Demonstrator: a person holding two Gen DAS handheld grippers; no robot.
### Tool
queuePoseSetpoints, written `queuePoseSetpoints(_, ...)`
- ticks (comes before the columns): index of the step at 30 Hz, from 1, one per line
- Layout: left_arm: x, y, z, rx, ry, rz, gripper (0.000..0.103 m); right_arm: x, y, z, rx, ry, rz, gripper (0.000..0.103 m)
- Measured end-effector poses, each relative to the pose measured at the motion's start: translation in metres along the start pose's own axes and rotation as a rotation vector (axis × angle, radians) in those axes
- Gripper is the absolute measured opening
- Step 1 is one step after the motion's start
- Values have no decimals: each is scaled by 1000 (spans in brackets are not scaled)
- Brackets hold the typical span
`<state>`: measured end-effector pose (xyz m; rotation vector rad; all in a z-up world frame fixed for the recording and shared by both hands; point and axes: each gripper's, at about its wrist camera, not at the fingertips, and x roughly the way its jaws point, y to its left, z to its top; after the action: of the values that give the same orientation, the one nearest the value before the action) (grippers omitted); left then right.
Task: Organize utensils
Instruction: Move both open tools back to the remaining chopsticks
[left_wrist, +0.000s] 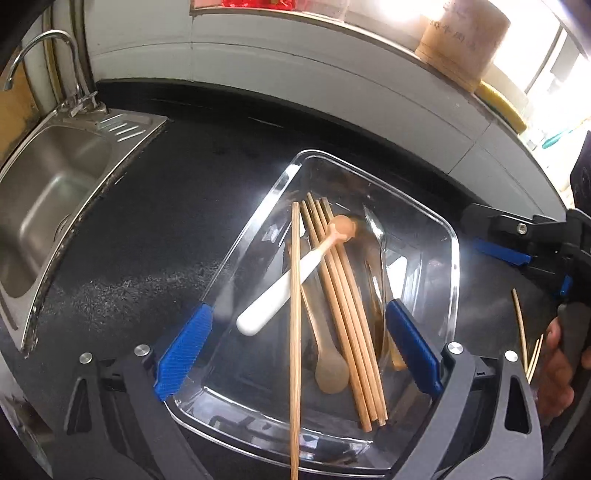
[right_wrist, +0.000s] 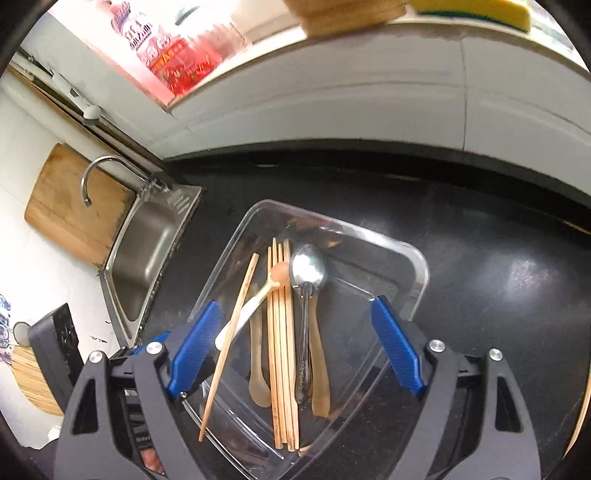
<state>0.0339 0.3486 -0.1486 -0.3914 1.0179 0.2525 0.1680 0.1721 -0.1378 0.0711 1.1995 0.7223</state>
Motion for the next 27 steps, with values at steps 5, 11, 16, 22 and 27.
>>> queuePoseSetpoints(5,-21,2,0,-10,-35,8,92,-19,0,-3,-21,-16,-4,81)
queuePoseSetpoints(11,-50,-9,-5,24,-74,33,92,-52,-5,-23,-44,-63,-25,81)
queuePoseSetpoints(16,-63,-50,-17,95,-90,14,92,-95,-29,-53,-21,-125,-79,81)
queuePoseSetpoints(22,-58,-136,-50,225,-68,-73,92,-152,-77,-105,36,-176,-179,81)
queuePoseSetpoints(27,-50,-214,-84,365,-46,-153,92,-206,-131,-160,121,-208,-281,81)
